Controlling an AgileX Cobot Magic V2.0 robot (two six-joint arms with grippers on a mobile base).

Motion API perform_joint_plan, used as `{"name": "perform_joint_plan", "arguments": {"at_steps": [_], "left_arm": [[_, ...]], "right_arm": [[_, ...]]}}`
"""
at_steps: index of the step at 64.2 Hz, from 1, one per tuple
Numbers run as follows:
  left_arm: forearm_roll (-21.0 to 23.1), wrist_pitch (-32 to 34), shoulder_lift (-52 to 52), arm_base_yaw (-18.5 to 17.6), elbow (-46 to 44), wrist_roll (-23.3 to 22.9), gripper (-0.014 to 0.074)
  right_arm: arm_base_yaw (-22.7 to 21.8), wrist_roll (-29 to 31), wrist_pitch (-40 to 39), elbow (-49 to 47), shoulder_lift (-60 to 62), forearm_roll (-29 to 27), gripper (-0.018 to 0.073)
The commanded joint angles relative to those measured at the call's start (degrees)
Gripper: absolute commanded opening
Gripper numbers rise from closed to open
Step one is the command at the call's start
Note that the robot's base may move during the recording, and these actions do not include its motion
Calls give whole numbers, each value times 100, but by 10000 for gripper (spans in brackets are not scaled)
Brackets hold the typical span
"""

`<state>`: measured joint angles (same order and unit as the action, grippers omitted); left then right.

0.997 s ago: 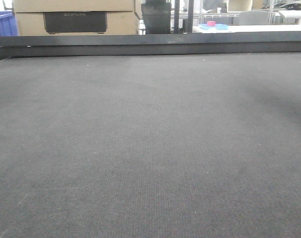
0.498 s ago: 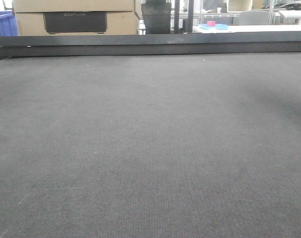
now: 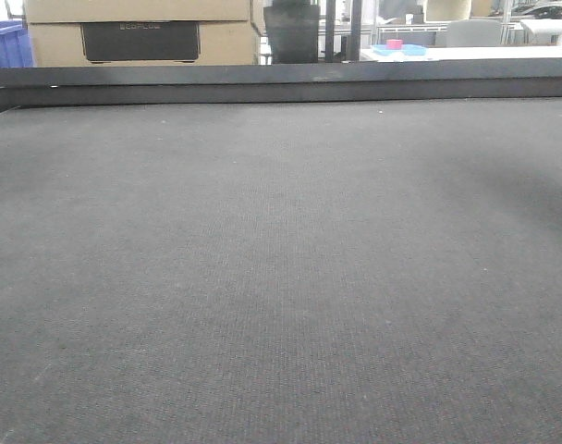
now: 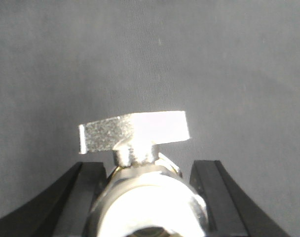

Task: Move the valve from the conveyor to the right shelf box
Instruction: 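Raise both held valves off the conveyor belt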

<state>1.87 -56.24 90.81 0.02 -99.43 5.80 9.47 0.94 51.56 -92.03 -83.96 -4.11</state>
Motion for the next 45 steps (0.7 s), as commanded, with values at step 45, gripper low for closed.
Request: {"name": "perform_joint_plan", "arguments": {"at_steps": [45], "left_arm": [[22, 926, -94, -32, -87, -39, -111]], "right_arm": [[-7, 5, -877, -94, 118, 57, -153]]}}
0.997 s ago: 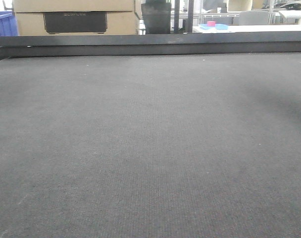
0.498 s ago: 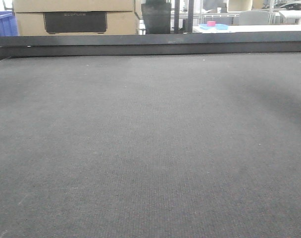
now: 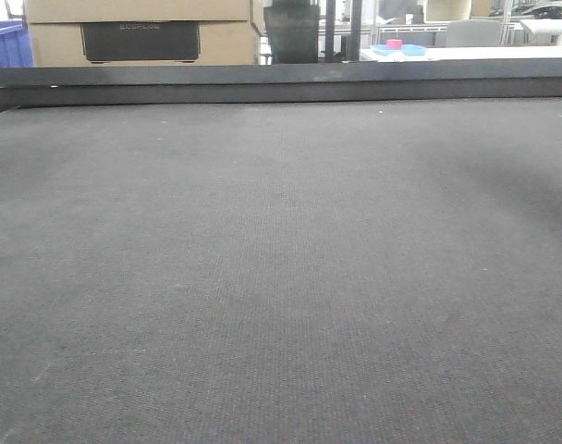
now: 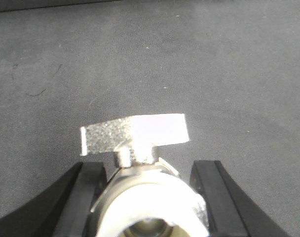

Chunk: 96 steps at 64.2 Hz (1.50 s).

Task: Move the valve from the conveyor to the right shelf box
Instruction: 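Raise both held valves off the conveyor belt, then drive the base to the steel shelf with blue bins, holding both valves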

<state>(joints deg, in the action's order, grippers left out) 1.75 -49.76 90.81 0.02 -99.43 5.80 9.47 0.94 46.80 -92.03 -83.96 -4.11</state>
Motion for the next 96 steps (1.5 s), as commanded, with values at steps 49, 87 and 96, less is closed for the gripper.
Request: {"name": "perform_joint_plan", "arguments": {"at_steps": [49, 87, 96], "left_arm": [[35, 279, -94, -32, -87, -39, -111], [35, 279, -94, -32, -87, -39, -111], [35, 279, -94, -32, -87, -39, -111]], "right_arm": [[-7, 5, -400, -94, 118, 57, -153], [-7, 5, -607, -94, 118, 57, -153], [-7, 5, -757, -94, 118, 57, -153]]}}
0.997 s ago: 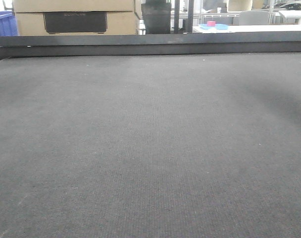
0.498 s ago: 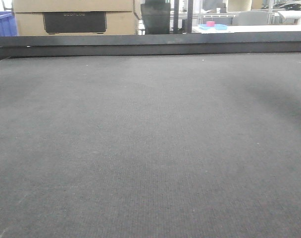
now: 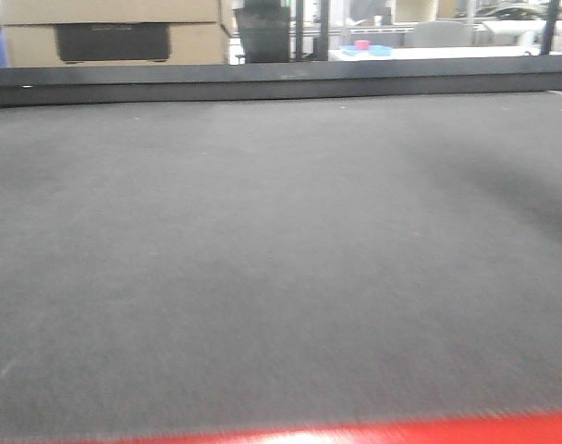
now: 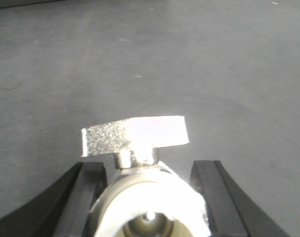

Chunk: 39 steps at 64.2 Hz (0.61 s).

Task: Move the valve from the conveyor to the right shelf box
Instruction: 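Drive the base to the steel shelf with blue bins, holding both valves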

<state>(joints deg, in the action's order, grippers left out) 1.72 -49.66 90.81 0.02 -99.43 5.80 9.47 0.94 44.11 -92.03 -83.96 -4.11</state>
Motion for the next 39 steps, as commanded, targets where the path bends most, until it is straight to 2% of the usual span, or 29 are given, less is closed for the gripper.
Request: {"name": "perform_joint_plan", "arguments": {"at_steps": [1, 39], "left_arm": [[38, 268, -94, -32, -87, -39, -111], [38, 268, -94, -32, -87, -39, -111]], "right_arm": [[-7, 5, -516, -94, 118, 57, -153], [-7, 5, -567, -94, 118, 57, -153]]}}
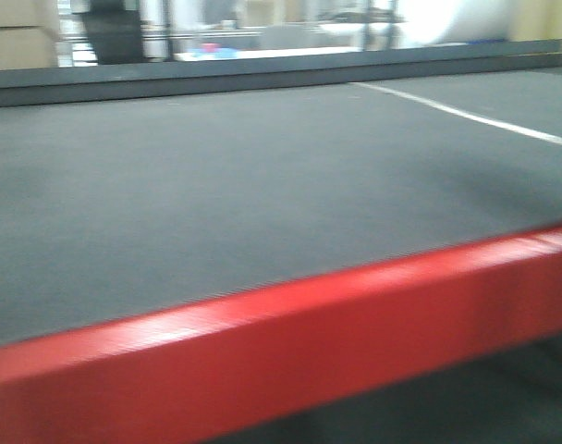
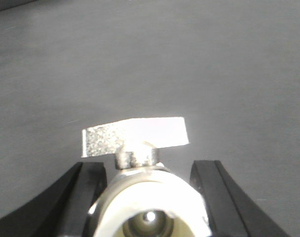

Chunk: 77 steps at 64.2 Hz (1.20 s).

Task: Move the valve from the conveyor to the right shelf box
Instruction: 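Drive the base to the steel shelf with blue bins, holding both valves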

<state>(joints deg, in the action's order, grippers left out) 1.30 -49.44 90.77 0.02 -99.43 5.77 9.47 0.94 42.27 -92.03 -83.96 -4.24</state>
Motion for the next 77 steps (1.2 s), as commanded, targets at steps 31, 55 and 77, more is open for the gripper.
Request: {"name": "perform_joint_plan", "arguments": {"at_steps": [31, 55, 77], "left_arm": [[80, 247, -91, -32, -87, -36, -111], [80, 247, -91, -32, -87, -36, -111], [80, 247, -91, -32, -87, -36, -111]], "right_arm": [[-7, 5, -382, -94, 118, 70, -153], [-7, 5, -382, -94, 118, 70, -153], [-7, 5, -382, -94, 118, 70, -153]]}}
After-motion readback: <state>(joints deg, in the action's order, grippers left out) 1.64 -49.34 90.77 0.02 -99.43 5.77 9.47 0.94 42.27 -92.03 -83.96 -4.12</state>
